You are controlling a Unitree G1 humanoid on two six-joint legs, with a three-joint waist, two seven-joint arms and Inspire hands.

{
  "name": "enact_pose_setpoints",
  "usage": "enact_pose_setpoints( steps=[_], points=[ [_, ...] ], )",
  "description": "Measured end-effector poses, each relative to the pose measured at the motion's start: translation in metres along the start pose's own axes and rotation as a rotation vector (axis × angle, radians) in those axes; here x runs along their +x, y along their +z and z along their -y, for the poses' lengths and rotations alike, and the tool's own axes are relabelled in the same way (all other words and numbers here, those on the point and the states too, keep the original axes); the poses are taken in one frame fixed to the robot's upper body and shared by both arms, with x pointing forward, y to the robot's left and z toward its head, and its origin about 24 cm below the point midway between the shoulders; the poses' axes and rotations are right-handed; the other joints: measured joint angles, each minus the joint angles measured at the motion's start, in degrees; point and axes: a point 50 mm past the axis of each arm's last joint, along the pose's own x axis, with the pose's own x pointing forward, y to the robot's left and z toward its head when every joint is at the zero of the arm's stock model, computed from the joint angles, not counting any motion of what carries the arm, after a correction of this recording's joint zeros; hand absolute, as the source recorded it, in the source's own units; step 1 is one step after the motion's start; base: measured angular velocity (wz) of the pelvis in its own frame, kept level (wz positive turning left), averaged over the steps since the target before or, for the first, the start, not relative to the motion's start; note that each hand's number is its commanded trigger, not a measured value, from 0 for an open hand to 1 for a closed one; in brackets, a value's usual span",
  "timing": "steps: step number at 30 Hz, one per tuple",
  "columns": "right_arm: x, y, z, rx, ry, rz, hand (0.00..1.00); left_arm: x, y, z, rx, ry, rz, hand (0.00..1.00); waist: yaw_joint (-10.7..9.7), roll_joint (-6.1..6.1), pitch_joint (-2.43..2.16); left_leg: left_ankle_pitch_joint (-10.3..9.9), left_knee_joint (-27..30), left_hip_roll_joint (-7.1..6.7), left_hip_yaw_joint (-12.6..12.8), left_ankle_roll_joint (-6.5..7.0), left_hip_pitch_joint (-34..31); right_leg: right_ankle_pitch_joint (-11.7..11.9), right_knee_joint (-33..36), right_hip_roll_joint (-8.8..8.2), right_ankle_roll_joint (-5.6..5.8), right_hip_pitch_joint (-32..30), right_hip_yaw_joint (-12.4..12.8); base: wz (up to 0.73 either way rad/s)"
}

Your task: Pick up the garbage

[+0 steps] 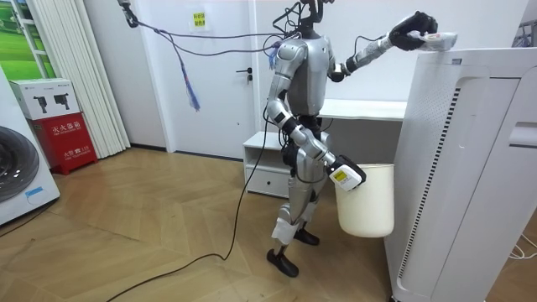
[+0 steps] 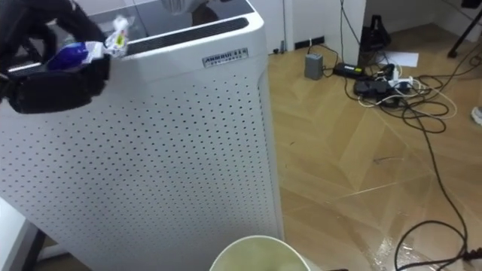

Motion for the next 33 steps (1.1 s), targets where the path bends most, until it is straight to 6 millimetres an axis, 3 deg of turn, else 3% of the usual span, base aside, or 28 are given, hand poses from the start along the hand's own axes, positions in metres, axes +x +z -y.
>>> enact_pose_setpoints(
  steps=[4, 8, 13, 20, 25, 27, 33],
  points=[
    [0.001, -0.001, -0.004, -0.006, 0.024, -0.007, 1.00, -0.010, 0.006, 0.020, -0.235, -0.092, 0.039, 1.00, -0.1, -0.29, 0.19, 0.0, 0.1, 0.03, 0.1, 0.00, 0.4, 0.0, 0.1, 0.02, 0.00, 0.3, 0.0, 0.00],
    [0.001, -0.002, -0.009, -0.010, 0.053, -0.011, 1.00, -0.014, 0.007, 0.033, -0.396, -0.161, 0.053, 1.00, -0.1, -0.88, -0.02, 0.0, 0.2, 0.07, 0.1, -0.01, 0.2, 0.0, 0.2, 0.06, -0.01, -0.3, 0.0, 0.00],
    [0.003, -0.003, -0.019, -0.005, 0.102, -0.011, 1.00, -0.015, 0.012, 0.043, -0.501, -0.243, 0.091, 1.00, 0.3, -1.93, -0.53, 0.0, 0.2, 0.16, 0.8, -0.01, -0.1, 0.0, 0.3, 0.06, -0.07, -1.0, 0.3, -0.05],
    [0.009, 0.003, -0.028, 0.012, 0.122, 0.015, 1.00, -0.026, 0.009, 0.055, -0.637, -0.299, 0.084, 1.00, 0.3, -1.80, -0.57, 0.0, 0.0, 0.28, 1.2, -0.02, -0.2, 0.1, 0.5, 0.20, -0.13, -1.5, 1.1, -0.05],
    [0.017, 0.013, -0.028, -0.010, 0.100, 0.036, 1.00, -0.031, 0.000, 0.059, -0.652, -0.291, 0.037, 1.00, 0.2, -1.64, -0.18, 0.0, 0.6, 0.43, 1.3, -0.03, -1.4, 0.2, 1.3, 0.23, -0.30, -2.9, 0.6, -0.01],
    [0.025, 0.018, -0.025, -0.023, 0.084, 0.034, 1.00, -0.037, -0.016, 0.072, -0.671, -0.308, -0.047, 1.00, 0.2, -1.48, 0.25, 0.0, 1.2, 0.57, 1.4, -0.04, -2.6, 0.3, 1.6, 0.24, -0.42, -3.9, 0.4, 0.00],
    [0.046, 0.024, -0.021, -0.059, 0.059, -0.001, 1.00, -0.054, -0.052, 0.110, -0.631, -0.376, -0.273, 1.00, -0.1, -1.75, 0.80, 0.0, 3.5, 0.99, 1.3, -0.08, -8.6, 0.5, 3.6, 0.21, -0.69, -9.5, -0.1, 0.00]
  ],
)
